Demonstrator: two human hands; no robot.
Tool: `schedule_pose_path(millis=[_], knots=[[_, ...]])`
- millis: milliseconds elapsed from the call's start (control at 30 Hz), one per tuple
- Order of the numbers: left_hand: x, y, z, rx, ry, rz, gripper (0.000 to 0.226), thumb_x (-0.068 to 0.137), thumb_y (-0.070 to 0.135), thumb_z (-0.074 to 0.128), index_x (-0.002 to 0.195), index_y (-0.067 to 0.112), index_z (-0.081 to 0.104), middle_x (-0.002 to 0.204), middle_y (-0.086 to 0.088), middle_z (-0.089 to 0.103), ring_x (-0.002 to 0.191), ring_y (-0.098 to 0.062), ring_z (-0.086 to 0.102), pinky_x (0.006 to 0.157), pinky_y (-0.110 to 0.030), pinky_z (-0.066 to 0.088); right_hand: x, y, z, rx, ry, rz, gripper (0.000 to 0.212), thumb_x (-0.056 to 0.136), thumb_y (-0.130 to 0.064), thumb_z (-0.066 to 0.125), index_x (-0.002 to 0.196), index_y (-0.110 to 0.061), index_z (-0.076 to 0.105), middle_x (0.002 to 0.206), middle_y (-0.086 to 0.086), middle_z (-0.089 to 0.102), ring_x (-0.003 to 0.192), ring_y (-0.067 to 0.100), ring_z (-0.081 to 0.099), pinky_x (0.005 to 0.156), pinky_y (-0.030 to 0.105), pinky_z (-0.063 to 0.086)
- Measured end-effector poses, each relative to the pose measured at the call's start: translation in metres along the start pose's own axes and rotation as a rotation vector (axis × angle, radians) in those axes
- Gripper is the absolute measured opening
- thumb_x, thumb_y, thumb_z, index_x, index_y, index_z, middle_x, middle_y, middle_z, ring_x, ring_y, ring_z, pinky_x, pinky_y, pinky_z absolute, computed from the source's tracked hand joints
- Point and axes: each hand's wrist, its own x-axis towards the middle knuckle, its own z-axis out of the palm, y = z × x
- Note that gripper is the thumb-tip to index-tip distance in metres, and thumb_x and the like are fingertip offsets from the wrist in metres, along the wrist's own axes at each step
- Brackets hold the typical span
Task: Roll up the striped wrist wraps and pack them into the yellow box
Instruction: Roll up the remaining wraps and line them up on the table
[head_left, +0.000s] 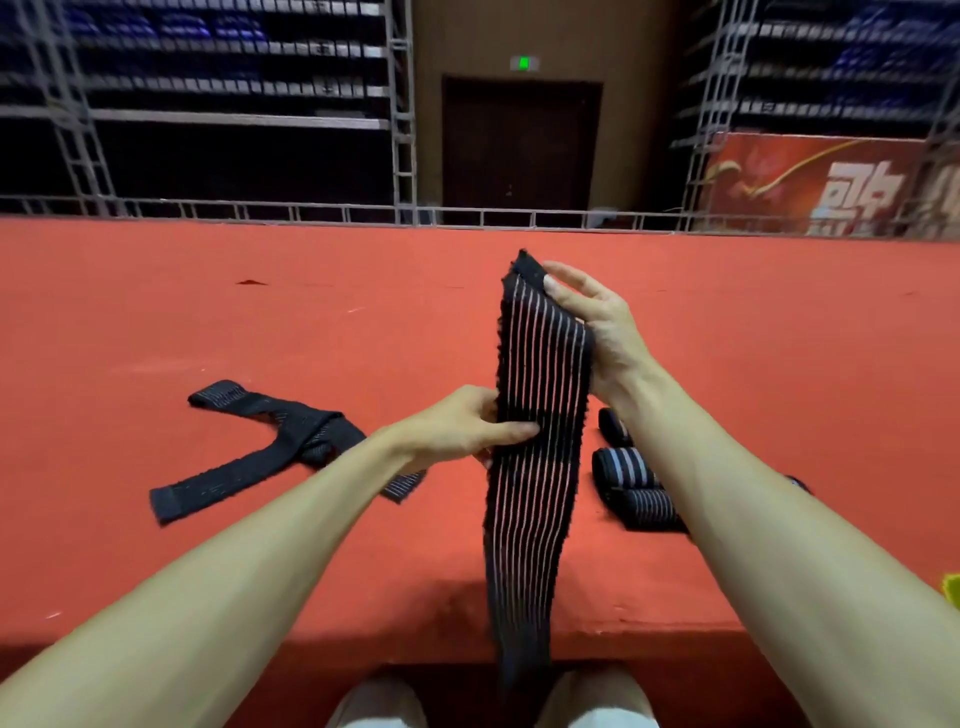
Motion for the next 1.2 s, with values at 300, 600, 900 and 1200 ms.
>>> schedule_pose_path(millis=[300, 600, 900, 1200], knots=[[-0.006, -0.025, 0.021, -0.159, -0.090, -0.132, 0.016, 0.095, 0.017, 0.060, 0.109, 0.008, 0.060, 0.075, 0.003, 0.062, 0.059, -0.011, 0.050, 0.053, -0.021, 0.046, 0.009, 0.044, -0.036, -0.684, 0.094, 0.082, 0.021, 0.081, -0.025, 0.078, 0.088, -0.006, 0.069, 0.080, 0.004, 0.067, 0.069, 0.016, 0.059, 0.061, 0.030, 0.044], [0.041, -0.138, 0.056, -0.101, -0.023, -0.326, 0.030, 0.102, 0.031, 0.044, 0.104, 0.008, 0.062, 0.096, 0.001, 0.069, 0.079, -0.005, 0.065, 0.070, -0.024, 0.053, 0.059, 0.152, -0.123, -0.833, 0.136, 0.215, 0.006, 0.088, -0.013, 0.070, 0.088, -0.009, 0.066, 0.078, 0.002, 0.061, 0.079, 0.016, 0.056, 0.074, 0.031, 0.046], [0.066, -0.210, 0.043, 0.658, 0.321, -0.176, 0.031, 0.083, 0.056, 0.062, 0.092, 0.030, 0.048, 0.095, 0.012, 0.045, 0.096, -0.009, 0.041, 0.076, -0.028, 0.019, 0.100, 0.238, -0.164, -0.955, 0.169, 0.289, 0.006, 0.085, -0.018, 0.074, 0.090, -0.015, 0.071, 0.086, -0.001, 0.066, 0.082, 0.012, 0.058, 0.075, 0.024, 0.042], [0.066, -0.214, 0.042, 0.664, 0.384, -0.091, 0.038, 0.084, 0.055, 0.062, 0.111, 0.029, 0.057, 0.107, 0.012, 0.046, 0.105, -0.005, 0.043, 0.094, -0.028, 0.030, 0.091, 0.269, -0.160, -1.244, 0.214, 0.240, 0.031, 0.081, -0.028, 0.078, 0.103, -0.013, 0.063, 0.107, 0.002, 0.041, 0.094, 0.012, 0.046, 0.084, 0.022, 0.036]])
